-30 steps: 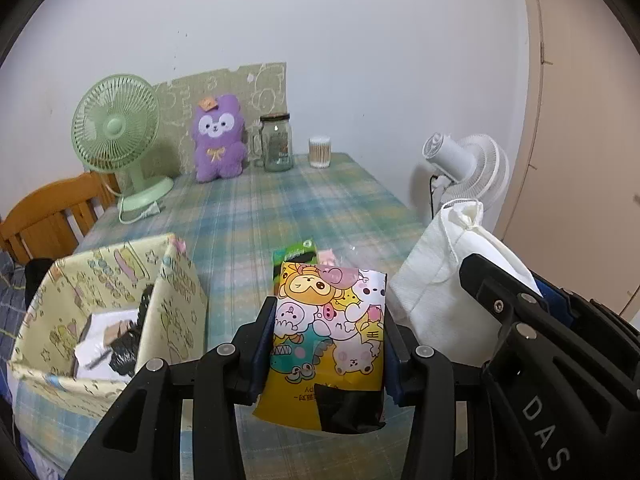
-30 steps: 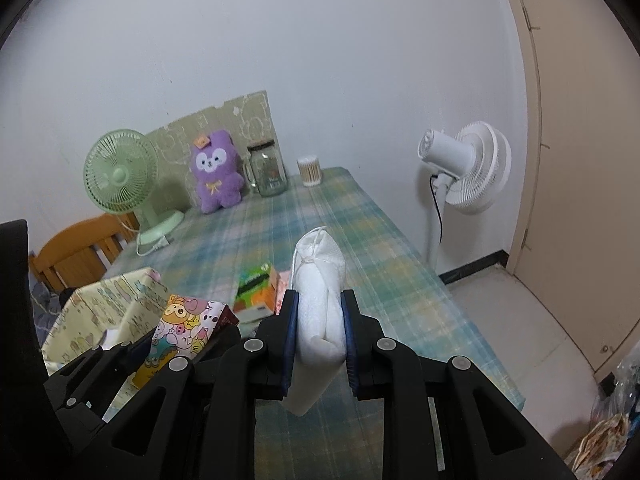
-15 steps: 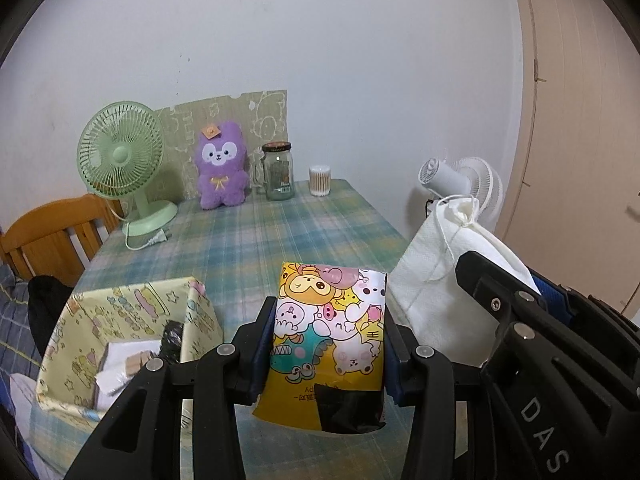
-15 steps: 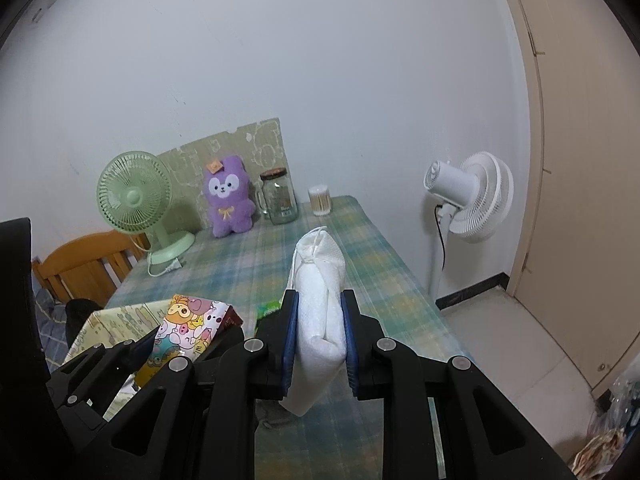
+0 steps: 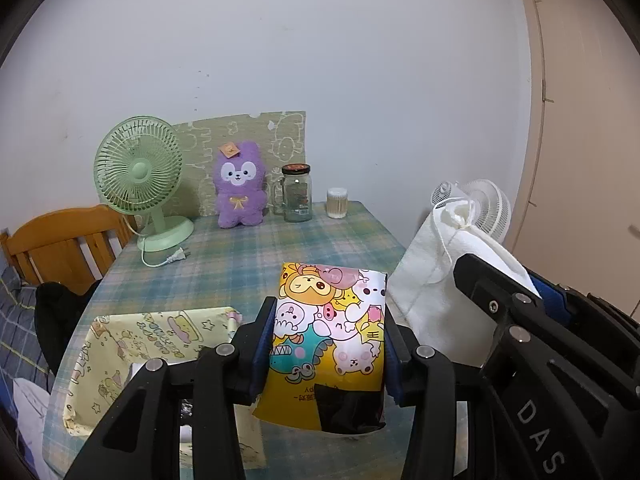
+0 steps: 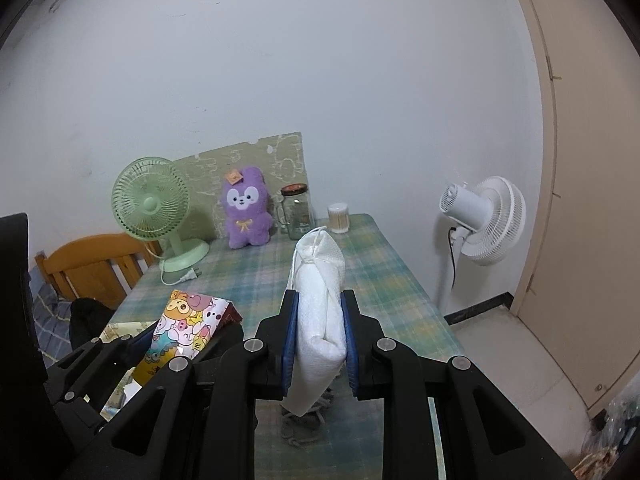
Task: Organize soft objects
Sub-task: 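Carry the cartoon pack with the left tool toward the yellow box while the right tool carries the white bag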
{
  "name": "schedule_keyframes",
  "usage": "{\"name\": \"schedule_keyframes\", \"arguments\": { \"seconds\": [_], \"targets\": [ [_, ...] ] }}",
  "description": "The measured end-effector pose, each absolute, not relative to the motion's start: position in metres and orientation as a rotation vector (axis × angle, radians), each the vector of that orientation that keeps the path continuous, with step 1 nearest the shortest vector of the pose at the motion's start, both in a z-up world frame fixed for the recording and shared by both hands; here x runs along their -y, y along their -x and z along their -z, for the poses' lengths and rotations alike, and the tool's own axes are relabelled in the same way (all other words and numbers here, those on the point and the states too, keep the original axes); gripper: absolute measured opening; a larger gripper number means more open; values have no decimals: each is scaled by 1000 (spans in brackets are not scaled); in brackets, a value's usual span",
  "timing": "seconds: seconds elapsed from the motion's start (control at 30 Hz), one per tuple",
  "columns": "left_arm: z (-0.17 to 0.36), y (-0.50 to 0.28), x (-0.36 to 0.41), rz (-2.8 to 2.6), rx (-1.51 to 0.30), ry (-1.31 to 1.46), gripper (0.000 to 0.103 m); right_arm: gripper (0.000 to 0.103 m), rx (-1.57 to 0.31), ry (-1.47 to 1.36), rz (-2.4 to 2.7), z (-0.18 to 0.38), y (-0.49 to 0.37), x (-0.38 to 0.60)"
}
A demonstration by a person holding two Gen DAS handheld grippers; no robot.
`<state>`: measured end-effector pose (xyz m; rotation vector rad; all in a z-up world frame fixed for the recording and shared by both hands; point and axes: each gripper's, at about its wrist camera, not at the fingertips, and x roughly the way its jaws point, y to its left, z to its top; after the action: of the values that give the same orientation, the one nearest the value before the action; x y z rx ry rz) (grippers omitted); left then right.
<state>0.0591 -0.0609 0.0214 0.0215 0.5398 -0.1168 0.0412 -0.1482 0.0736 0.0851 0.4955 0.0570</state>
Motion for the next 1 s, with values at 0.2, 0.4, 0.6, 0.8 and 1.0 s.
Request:
{"name": "schedule_keyframes", "arguments": {
  "seconds": [0.2,0.4,0.6,0.8,1.0],
  "targets": [
    [-21,-61,41,95,-539,-18,47,24,-505,-78,-85,-72,-47,128],
    [-21,-61,19,76,-537,-1,47,24,-505,-62,-109,-72,-51,107],
    [-20,-66,-1,53,-536,-2,47,24,-515,-57,-139,-69,-59,86],
    [-16,-72,-22,25,-542,-6,47,24,-531,-50,-172,-63,-69,63],
    [-10,-76,-41,-1,-553,-11,47,24,-548,-46,-203,-54,-75,43]
  ]
}}
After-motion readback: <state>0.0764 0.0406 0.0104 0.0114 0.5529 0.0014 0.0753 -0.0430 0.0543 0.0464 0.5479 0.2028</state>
